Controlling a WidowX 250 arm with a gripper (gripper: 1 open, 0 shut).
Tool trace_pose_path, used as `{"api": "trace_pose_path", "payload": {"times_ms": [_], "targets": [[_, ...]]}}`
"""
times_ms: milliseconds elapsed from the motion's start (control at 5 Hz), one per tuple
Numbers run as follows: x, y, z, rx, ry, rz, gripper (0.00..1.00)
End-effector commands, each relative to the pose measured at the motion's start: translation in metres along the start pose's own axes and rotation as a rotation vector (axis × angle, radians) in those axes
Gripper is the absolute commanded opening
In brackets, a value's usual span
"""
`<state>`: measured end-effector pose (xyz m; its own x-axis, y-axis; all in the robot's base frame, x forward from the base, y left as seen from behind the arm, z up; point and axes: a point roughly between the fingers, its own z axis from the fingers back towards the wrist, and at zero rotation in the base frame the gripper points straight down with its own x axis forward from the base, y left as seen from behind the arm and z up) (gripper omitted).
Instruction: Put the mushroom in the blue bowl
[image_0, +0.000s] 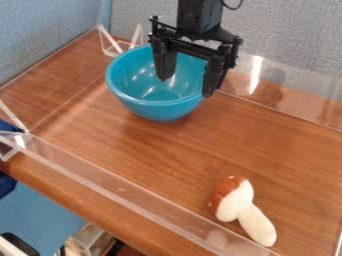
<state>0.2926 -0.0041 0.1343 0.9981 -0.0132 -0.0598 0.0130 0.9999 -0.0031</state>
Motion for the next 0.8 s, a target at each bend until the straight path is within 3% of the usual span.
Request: {"api": "trace_pose_path", "payload": {"times_ms": [0,400,600], "targets": [[-0.002,0.001,-0.005,0.003,0.012,0.016,1.0],[-0.005,0.017,-0.011,0.02,-0.022,0.171,1.0],[-0.014,0.01,-0.009,0.017,-0.04,0.223,1.0]]}}
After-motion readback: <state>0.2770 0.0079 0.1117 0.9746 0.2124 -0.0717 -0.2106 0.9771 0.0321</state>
